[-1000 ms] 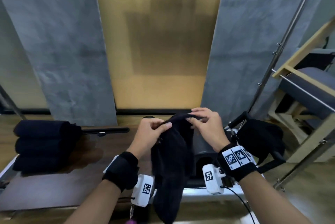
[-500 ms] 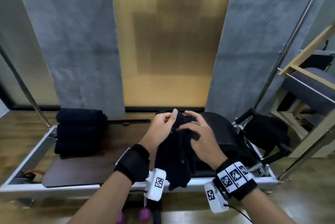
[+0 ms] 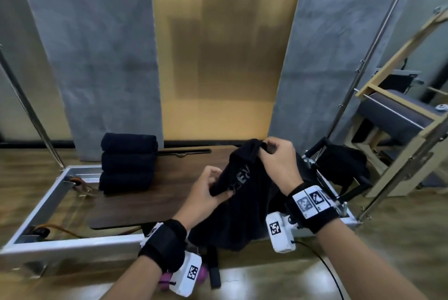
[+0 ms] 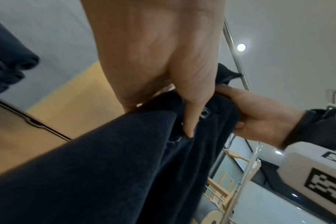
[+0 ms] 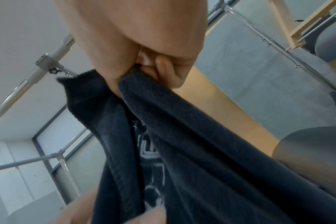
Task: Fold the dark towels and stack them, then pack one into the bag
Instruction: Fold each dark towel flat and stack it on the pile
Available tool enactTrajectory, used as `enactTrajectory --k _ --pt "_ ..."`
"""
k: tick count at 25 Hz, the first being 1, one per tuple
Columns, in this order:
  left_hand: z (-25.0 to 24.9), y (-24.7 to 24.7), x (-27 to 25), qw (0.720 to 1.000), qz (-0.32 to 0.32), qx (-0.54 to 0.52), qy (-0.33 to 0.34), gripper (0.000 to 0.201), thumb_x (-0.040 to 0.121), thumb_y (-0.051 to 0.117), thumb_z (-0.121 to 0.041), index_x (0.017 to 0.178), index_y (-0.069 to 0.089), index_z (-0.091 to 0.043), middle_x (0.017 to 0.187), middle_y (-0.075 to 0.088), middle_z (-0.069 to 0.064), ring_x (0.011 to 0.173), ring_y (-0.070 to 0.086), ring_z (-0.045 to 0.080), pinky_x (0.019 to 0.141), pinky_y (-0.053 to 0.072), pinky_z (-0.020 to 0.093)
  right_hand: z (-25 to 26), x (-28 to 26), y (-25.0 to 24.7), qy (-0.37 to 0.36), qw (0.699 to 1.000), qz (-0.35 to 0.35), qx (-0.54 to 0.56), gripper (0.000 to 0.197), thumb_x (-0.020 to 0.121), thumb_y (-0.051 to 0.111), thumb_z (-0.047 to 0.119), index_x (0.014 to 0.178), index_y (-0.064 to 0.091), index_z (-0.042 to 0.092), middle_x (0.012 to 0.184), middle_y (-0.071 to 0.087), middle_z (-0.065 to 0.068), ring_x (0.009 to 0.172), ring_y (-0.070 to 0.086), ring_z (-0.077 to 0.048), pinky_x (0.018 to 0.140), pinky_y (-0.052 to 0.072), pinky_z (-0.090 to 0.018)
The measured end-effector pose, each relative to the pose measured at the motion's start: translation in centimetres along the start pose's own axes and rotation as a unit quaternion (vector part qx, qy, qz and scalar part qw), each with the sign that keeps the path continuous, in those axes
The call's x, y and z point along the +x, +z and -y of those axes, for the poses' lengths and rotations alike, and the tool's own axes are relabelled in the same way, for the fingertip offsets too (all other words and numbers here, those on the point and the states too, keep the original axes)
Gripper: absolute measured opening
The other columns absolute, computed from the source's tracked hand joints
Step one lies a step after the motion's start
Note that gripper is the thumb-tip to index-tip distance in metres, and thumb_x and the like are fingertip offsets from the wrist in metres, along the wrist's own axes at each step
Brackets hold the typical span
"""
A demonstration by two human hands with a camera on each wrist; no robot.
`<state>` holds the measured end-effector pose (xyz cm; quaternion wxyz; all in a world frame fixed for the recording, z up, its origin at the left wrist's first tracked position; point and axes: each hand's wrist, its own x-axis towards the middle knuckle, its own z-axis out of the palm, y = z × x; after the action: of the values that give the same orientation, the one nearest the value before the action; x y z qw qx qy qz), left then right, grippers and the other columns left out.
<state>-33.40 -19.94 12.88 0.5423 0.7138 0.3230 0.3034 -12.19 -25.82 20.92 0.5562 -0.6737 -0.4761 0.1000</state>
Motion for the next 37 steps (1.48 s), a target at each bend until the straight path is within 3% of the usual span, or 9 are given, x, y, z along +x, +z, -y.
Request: enactTrajectory --k 5,8,14,19,25,28,31,34,37 --pt "1.1 -6.7 -1.9 0.993 -0.072 0.09 0.01 0.021 0.095 0.071 -0.003 0.102 0.062 -0.02 0.108 0.073 -0.005 0.11 0.068 0.009 0.101 0.053 0.037 0.2 -0.9 -1.8 0.07 0.99 -0.008 0.119 0.009 0.088 0.077 0.004 0.086 0.073 0.013 0.088 0.075 -0.018 0.075 0.071 -0.023 0.065 0.06 -0.04" --pt "1.3 -9.8 -2.9 0.986 -0.12 0.108 0.041 0.019 0.096 0.072 -0.005 0.102 0.064 -0.021 0.108 0.073 -0.009 0.106 0.063 -0.008 0.093 0.051 0.027 -1.4 -1.3 -2.1 0.104 0.99 -0.009 0.099 0.014 0.088 0.075 0.002 0.085 0.075 0.015 0.076 0.073 -0.012 0.06 0.064 -0.019 0.046 0.05 -0.027" --pt "1.5 -13.3 -3.8 0.97 -0.225 0.046 0.076 0.008 0.094 0.078 -0.015 0.089 0.074 -0.019 0.09 0.076 -0.005 0.09 0.07 0.009 0.08 0.055 0.025 -5.2 -1.4 -1.7 0.178 0.978 0.016 0.112 0.028 0.093 0.067 0.0 0.075 0.082 0.016 0.05 0.049 -0.001 0.041 0.036 -0.014 0.045 0.026 -0.021" --pt "2.1 -14.9 -4.1 0.951 -0.275 0.121 0.072 0.055 0.102 0.062 -0.049 0.068 0.049 -0.008 0.063 0.045 -0.002 0.061 0.042 0.015 0.061 0.036 0.039 -6.2 -1.7 -0.2 0.18 0.972 0.017 0.153 0.011 0.095 0.072 0.013 0.085 0.077 0.016 0.058 0.054 0.004 0.039 0.029 -0.013 0.042 0.022 -0.017" --pt "2.9 -15.9 -3.0 0.925 -0.349 0.148 -0.021 0.073 0.093 0.061 -0.074 0.058 0.034 -0.015 0.051 0.045 0.01 0.045 0.06 0.014 0.05 0.039 0.034 -6.8 -1.2 1.9 0.169 0.976 0.011 0.137 0.031 0.094 0.074 0.04 0.081 0.068 0.013 0.057 0.057 0.001 0.037 0.052 -0.024 0.038 0.032 -0.023" --pt "3.5 -15.4 -1.2 0.951 -0.302 -0.031 -0.055 0.067 0.086 0.07 -0.07 0.064 0.045 -0.012 0.056 0.052 0.02 0.054 0.075 0.034 0.038 0.048 0.03 -7.2 0.1 3.1 0.198 0.967 -0.014 0.161 0.027 0.096 0.071 0.034 0.078 0.065 0.015 0.064 0.059 -0.002 0.054 0.071 -0.038 0.038 0.043 -0.026" --pt "4.3 -14.9 1.3 0.961 -0.241 -0.128 -0.037 0.05 0.085 0.078 -0.051 0.082 0.051 -0.009 0.069 0.062 0.018 0.068 0.078 0.037 0.049 0.061 0.029 -8.6 2.5 4.8 0.199 0.958 -0.04 0.203 0.021 0.099 0.069 0.024 0.084 0.065 0.009 0.076 0.063 -0.009 0.065 0.075 -0.044 0.048 0.057 -0.032" --pt "6.3 -15.1 4.6 0.969 -0.211 -0.125 -0.031 0.039 0.082 0.089 -0.02 0.101 0.062 0.001 0.091 0.074 0.022 0.07 0.077 0.034 0.061 0.063 0.03 -11.1 5.2 6.5 0.219 0.95 -0.059 0.215 0.019 0.098 0.071 0.02 0.087 0.068 0.004 0.082 0.065 -0.014 0.068 0.075 -0.044 0.053 0.06 -0.032" --pt "8.3 -14.9 8.5 0.956 -0.269 -0.097 -0.067 0.029 0.093 0.081 -0.025 0.105 0.065 -0.004 0.095 0.071 0.02 0.057 0.072 0.028 0.051 0.06 0.034 -13.9 8.1 8.3 0.244 0.943 -0.067 0.216 0.02 0.092 0.078 0.023 0.083 0.07 0.008 0.078 0.064 -0.012 0.062 0.074 -0.041 0.049 0.058 -0.029"
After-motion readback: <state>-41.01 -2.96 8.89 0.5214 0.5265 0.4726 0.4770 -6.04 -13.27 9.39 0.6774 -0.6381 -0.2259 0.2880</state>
